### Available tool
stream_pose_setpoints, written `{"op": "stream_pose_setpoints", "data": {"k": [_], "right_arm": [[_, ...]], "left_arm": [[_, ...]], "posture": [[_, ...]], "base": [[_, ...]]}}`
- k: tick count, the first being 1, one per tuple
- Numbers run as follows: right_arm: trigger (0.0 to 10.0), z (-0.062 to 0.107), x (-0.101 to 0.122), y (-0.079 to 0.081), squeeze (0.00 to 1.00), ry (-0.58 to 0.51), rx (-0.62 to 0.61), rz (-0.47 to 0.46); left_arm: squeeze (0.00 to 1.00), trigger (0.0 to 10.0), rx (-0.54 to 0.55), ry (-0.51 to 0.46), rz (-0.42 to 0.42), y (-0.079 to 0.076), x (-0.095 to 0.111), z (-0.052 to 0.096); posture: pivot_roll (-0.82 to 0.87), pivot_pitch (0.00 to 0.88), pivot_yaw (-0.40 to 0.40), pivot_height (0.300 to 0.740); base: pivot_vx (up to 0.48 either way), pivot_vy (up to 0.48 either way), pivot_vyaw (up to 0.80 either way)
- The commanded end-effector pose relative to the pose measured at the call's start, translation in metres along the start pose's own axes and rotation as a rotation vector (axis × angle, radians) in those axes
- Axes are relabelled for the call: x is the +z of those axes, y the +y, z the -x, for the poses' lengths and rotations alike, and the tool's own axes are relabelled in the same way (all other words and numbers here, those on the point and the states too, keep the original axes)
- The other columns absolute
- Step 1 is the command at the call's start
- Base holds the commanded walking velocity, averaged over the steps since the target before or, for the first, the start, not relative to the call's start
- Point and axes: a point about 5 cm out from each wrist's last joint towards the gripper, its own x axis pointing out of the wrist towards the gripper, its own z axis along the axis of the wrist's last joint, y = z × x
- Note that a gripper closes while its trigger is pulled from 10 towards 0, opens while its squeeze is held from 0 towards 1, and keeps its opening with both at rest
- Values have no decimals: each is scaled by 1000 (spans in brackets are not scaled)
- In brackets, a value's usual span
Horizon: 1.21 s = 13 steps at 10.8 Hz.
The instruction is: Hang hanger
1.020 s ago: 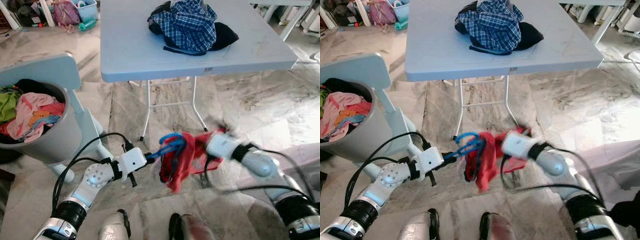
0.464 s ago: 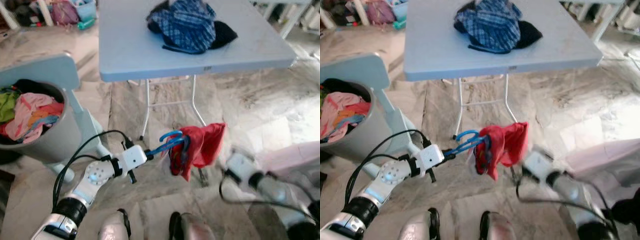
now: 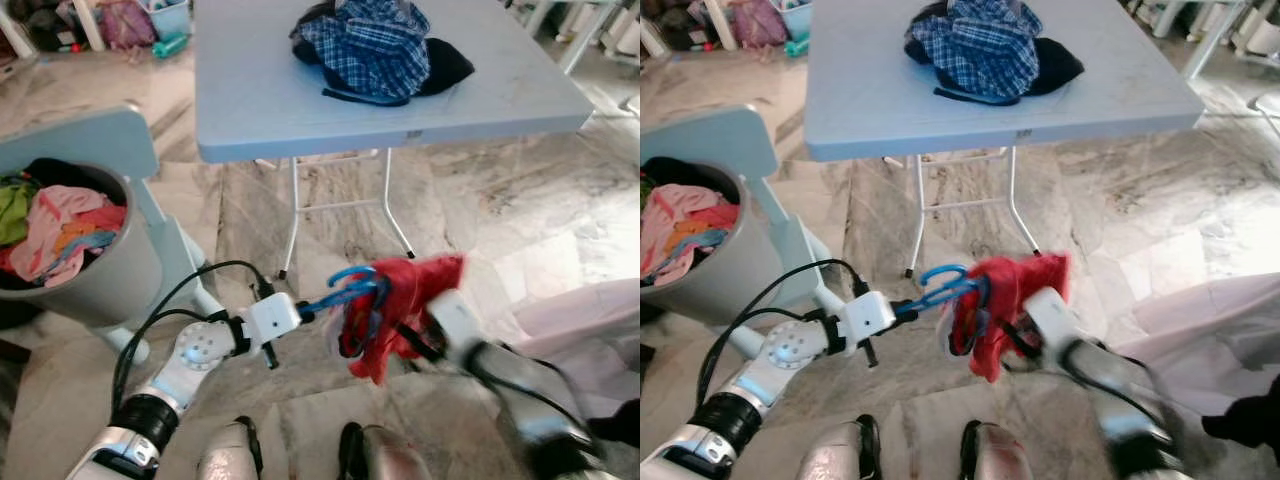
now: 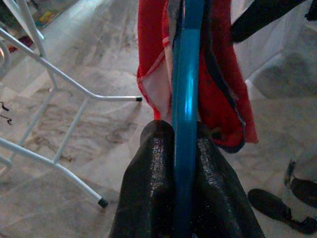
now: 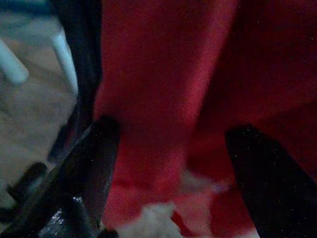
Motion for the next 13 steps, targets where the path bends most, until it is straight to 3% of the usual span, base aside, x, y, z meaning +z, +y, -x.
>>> {"op": "stream_pose_setpoints", "data": {"k": [1,2,3,6,13], "right_arm": [[10000,-1,4,-2,0,-19,-34,-28],[8235,-5,6,0,0,-30,-45,-39],[0,-7,8,2,0,-40,-43,-60],[0,-12,9,-2,0,-36,-104,-55],[0,-10,9,-2,0,-43,-112,-42]], "left_arm": [[0,0,-4,-34,-37,4,8,-2],[0,0,-7,-34,-39,4,8,-2],[0,0,-12,-36,-42,5,9,-2],[0,0,-20,-47,-48,5,12,-4],[0,0,-22,-44,-37,2,11,-5]], "posture": [[-47,167,-23,740],[-46,166,-21,740],[-47,165,-19,740],[-49,165,-18,740],[-55,172,-22,740]], "base": [[0,0,0],[0,0,0],[0,0,0],[0,0,0],[0,0,0]]}}
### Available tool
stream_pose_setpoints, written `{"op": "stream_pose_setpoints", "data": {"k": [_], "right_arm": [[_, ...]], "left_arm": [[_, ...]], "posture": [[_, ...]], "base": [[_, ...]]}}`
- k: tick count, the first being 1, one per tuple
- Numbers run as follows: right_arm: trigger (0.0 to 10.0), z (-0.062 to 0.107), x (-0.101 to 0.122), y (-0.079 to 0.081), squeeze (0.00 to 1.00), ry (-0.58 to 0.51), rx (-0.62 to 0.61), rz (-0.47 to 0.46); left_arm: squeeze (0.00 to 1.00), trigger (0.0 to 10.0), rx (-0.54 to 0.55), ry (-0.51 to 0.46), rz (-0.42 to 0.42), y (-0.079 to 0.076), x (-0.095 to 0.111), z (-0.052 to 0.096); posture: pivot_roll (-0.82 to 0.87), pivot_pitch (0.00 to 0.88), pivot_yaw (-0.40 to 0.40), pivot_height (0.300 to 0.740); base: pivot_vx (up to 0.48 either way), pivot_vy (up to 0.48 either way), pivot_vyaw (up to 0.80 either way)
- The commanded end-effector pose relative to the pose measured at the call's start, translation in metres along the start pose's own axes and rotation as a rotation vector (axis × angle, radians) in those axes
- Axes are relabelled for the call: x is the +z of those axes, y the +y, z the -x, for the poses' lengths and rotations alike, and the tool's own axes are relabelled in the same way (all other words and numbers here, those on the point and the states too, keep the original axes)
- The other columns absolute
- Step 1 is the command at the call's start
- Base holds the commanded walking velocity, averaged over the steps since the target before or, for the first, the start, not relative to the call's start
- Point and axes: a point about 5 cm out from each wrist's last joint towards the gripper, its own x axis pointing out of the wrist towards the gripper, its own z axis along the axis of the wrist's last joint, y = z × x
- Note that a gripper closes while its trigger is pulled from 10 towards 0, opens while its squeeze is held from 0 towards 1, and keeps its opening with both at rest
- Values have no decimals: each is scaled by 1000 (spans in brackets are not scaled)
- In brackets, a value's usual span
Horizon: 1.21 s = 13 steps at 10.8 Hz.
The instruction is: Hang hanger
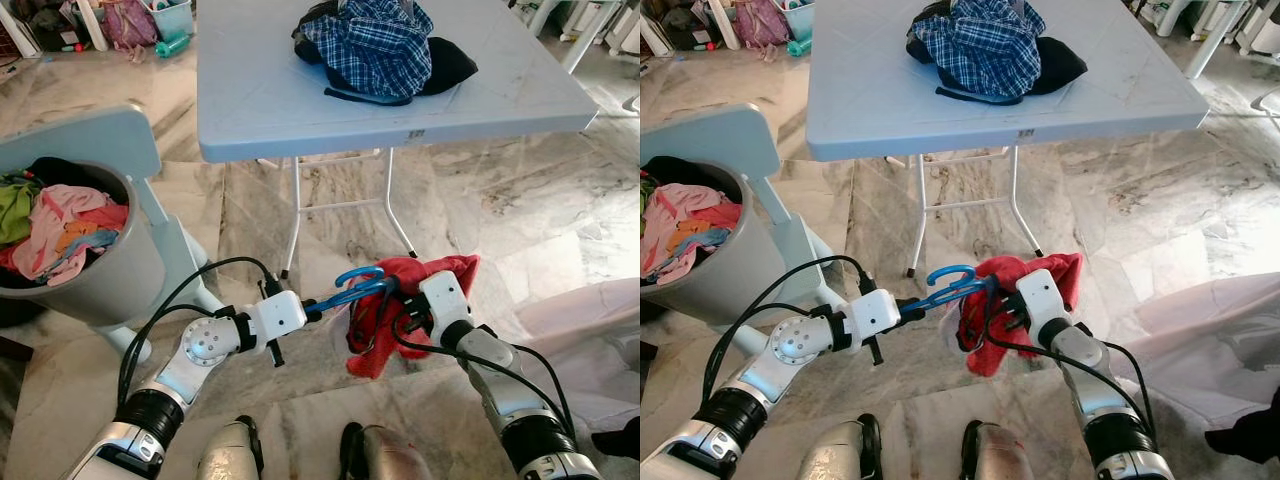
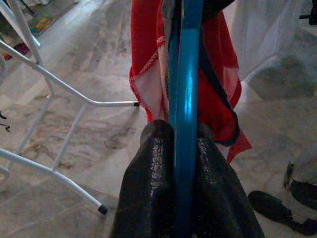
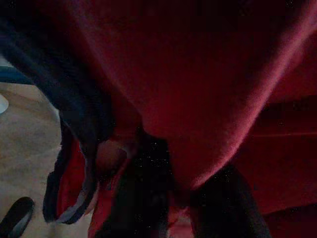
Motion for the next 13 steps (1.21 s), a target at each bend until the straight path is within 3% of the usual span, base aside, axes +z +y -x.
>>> {"op": "stream_pose_setpoints", "data": {"k": [1,2,4,6,8,9,10,12,13], "right_arm": [[0,4,-4,-4,0,7,-24,-7],[0,2,7,-10,0,-41,-66,-147],[0,1,17,-17,0,-77,-84,-188],[0,3,30,-34,0,-138,-202,-269],[0,7,59,-59,0,-226,-301,-245],[0,6,87,-82,0,-300,-362,-200],[0,0,103,-95,0,-316,-394,-212],[0,-7,108,-99,0,-296,-446,-145],[0,-6,90,-99,0,-230,-517,-137]], "left_arm": [[0,0,-1,-27,-16,-1,5,-1],[0,0,10,-15,-4,0,2,0],[0,0,16,-8,-2,1,1,0],[0,0,42,42,13,4,-7,5],[0,0,78,123,50,6,-23,17],[0,0,31,146,71,1,-28,24],[0,0,-12,144,77,-3,-28,29],[0,0,-50,146,130,-17,-32,39],[0,0,-8,125,162,-22,-33,46]], "posture": [[-55,174,-24,740],[-55,176,-26,740],[-56,177,-28,740],[-48,178,-19,740],[-52,188,-2,740],[-41,197,0,740],[-36,201,1,740],[-3,199,-1,740],[9,194,-6,740]], "base": [[0,0,0],[0,0,0],[0,0,0],[0,0,0],[0,0,0],[0,0,0],[0,0,0],[0,0,0],[0,0,0]]}}
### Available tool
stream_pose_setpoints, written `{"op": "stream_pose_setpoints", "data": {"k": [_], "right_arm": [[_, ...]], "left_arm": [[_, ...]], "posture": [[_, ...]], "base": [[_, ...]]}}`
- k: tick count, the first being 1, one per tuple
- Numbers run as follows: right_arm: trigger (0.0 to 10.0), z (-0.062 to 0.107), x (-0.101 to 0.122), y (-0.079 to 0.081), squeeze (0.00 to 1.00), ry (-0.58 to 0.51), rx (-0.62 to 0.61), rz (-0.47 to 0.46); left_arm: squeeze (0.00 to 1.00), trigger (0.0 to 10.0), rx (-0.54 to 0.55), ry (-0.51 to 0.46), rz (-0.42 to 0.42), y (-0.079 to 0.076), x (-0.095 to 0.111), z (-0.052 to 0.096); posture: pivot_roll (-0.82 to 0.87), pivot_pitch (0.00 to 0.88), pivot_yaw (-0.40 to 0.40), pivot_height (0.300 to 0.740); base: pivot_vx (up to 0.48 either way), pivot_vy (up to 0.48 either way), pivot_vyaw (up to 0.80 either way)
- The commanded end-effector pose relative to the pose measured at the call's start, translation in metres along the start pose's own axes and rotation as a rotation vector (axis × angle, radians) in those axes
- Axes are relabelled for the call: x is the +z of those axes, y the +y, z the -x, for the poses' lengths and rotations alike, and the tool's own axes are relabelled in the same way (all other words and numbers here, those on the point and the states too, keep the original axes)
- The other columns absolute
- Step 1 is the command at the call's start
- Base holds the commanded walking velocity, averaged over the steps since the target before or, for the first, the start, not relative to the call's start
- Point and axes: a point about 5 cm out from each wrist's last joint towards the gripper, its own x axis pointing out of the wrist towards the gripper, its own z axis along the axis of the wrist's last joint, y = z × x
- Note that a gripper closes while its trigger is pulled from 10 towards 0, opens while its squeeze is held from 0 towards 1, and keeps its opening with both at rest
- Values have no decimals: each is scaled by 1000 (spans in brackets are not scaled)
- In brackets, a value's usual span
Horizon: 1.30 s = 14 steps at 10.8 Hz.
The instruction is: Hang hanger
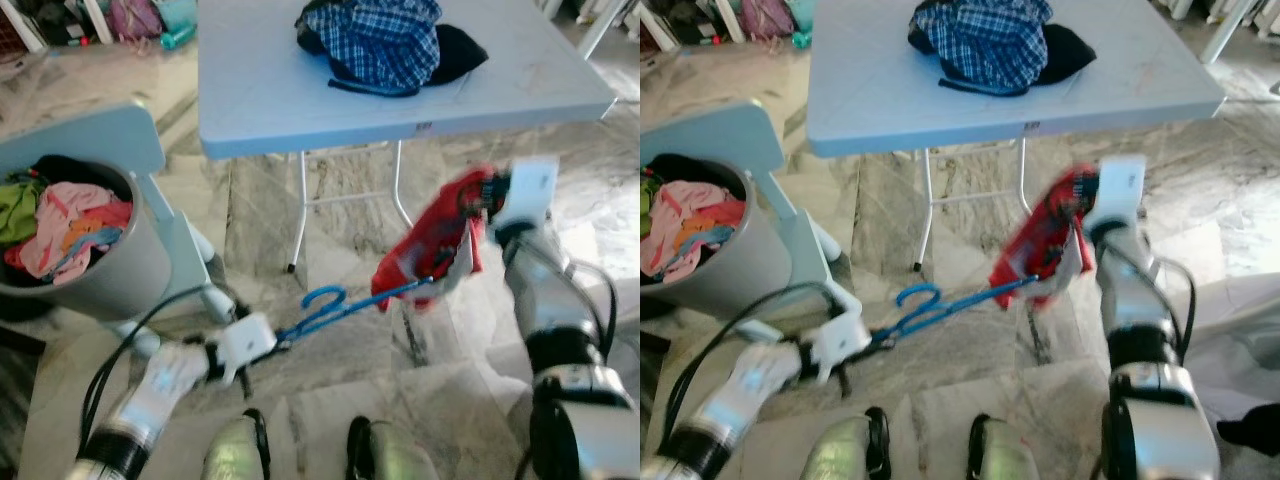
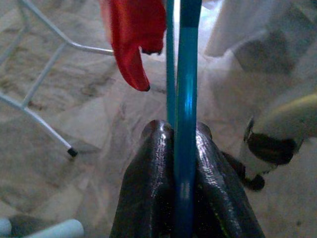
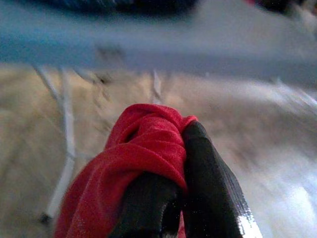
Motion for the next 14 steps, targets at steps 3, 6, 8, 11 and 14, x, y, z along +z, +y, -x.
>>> {"op": "stream_pose_setpoints", "data": {"k": [3,6,8,11,14], "right_arm": [[0,43,-68,-28,0,173,-329,19],[0,50,-63,-31,0,87,-408,-187],[10000,54,-44,-4,0,-54,-184,-234],[10000,54,-21,26,0,-111,-34,-353],[10000,51,3,45,0,-190,44,-176]], "left_arm": [[0,0,395,-161,190,7,2,25],[0,8980,657,-171,185,15,2,37],[0,10000,915,-216,139,44,20,43],[0,10000,978,-305,175,55,40,45],[0,10000,996,-351,242,52,49,41]], "posture": [[20,164,-10,740],[14,164,-7,740],[28,150,-25,740],[29,150,-28,740],[46,126,-44,740]], "base": [[0,0,0],[0,0,0],[0,0,0],[0,0,0],[265,0,0]]}}
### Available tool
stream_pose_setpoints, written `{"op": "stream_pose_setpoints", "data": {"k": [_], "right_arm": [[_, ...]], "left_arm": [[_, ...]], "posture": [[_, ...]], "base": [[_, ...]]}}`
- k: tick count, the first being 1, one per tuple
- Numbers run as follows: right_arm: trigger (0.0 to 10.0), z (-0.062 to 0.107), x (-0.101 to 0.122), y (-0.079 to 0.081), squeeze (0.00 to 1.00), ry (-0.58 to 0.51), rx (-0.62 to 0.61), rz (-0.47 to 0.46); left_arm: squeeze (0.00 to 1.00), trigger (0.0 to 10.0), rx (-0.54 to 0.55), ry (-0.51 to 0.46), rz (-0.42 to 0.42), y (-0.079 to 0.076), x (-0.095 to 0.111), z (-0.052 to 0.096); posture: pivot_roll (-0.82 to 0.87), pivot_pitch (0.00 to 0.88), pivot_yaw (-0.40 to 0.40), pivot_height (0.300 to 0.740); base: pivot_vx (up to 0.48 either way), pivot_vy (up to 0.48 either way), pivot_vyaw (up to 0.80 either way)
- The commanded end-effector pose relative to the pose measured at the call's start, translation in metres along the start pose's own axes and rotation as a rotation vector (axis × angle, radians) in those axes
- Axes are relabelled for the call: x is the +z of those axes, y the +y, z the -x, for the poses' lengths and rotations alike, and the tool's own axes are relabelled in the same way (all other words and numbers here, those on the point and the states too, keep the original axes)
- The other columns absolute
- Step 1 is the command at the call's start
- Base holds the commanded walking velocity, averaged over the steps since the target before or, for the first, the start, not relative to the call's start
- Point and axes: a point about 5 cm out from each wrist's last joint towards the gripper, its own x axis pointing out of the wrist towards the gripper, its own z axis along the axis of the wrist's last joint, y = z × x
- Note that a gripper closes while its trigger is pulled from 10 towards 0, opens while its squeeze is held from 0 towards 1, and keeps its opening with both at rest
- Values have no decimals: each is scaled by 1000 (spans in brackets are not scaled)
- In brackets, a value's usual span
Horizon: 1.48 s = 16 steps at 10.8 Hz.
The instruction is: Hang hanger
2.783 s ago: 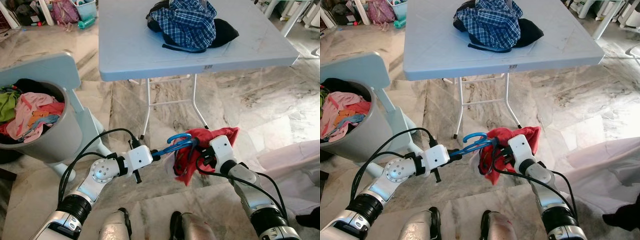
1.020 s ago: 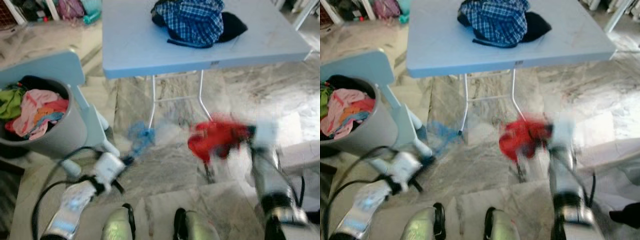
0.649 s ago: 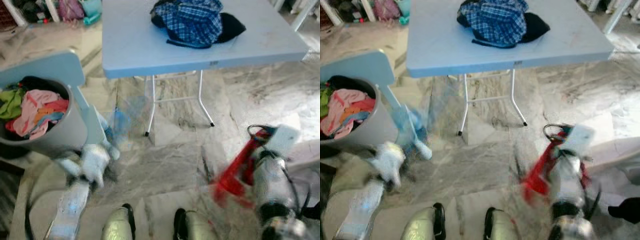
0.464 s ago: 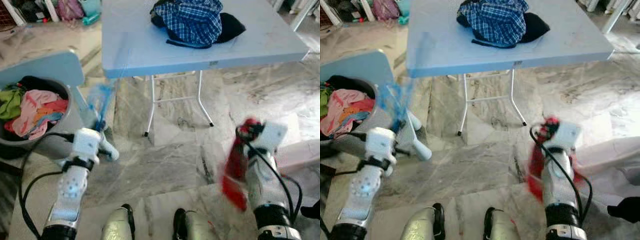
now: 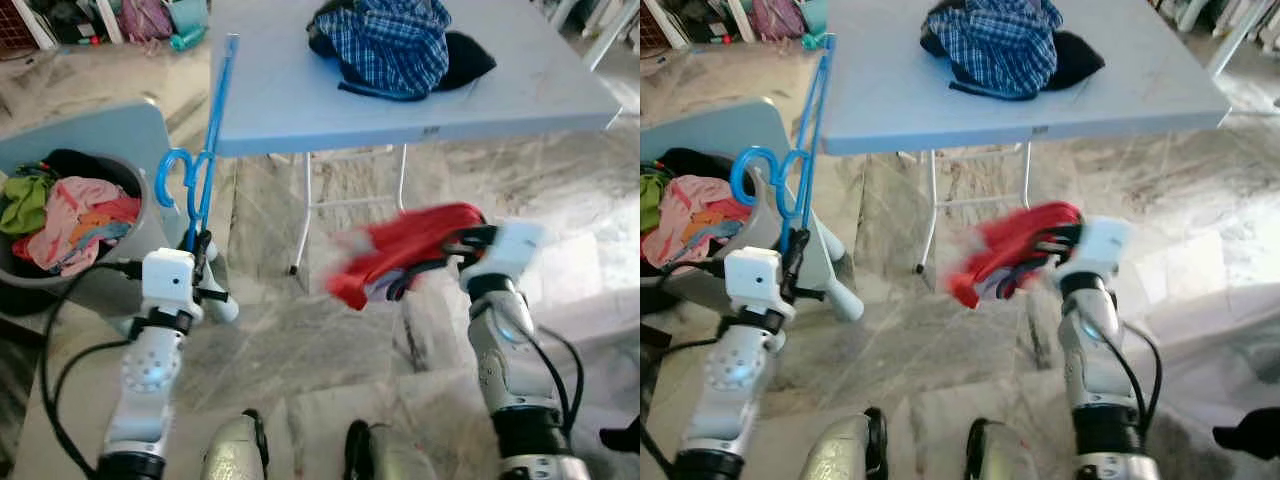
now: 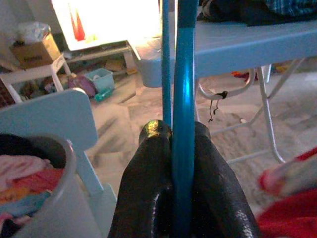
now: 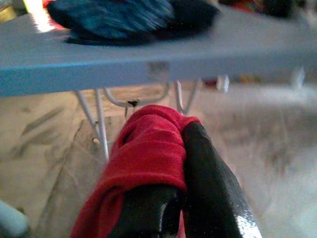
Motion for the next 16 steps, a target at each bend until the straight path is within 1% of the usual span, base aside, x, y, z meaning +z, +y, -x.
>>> {"op": "stream_pose_setpoints", "data": {"k": [1,2,3,4,6,7,9,10,12,13,14,15,16], "right_arm": [[10000,-3,11,6,0,-53,38,33],[10000,-7,13,11,0,-62,29,27],[10000,-6,11,13,0,-26,47,8],[10000,-4,15,15,0,-54,79,-4],[10000,-10,27,13,0,-100,63,-52],[10000,-13,35,14,0,-132,79,-43],[10000,-16,40,15,0,-156,67,-30],[10000,-19,45,16,0,-182,37,24],[10000,-24,49,15,0,-201,24,48],[10000,-27,53,11,0,-218,6,73],[10000,-28,54,10,0,-221,-2,67],[10000,-40,61,18,0,-247,13,58],[10000,-52,71,30,0,-282,31,52]], "left_arm": [[0,10000,6,10,10,-1,0,2],[0,10000,-13,-9,25,-6,4,-1],[0,10000,-18,-19,34,-7,6,-3],[0,10000,-16,-17,29,-5,6,-5],[0,10000,-16,-26,27,-4,8,-9],[0,10000,-20,-31,30,-7,9,-10],[0,10000,-21,-33,35,-9,9,-10],[0,10000,-28,-34,36,-10,10,-10],[0,10000,-45,-40,45,-10,11,-12],[0,10000,-53,-41,46,-13,11,-13],[0,10000,-55,-43,47,-14,12,-14],[0,10000,-116,-82,-16,-22,17,-15],[0,10000,-120,-77,5,-25,17,-15]], "posture": [[47,115,-45,740],[48,111,-47,740],[43,113,-54,740],[39,116,-54,740],[31,118,-54,740],[29,122,-66,740],[36,123,-72,740],[37,126,-66,740],[30,130,-56,740],[26,134,-59,740],[23,135,-61,740],[16,148,-59,740],[16,148,-59,740]], "base": [[326,0,0],[371,0,0],[371,0,0],[375,0,0],[396,0,719],[394,0,463],[480,0,0],[480,0,0],[480,0,0],[480,0,0],[480,0,0],[480,0,0],[480,0,0]]}}
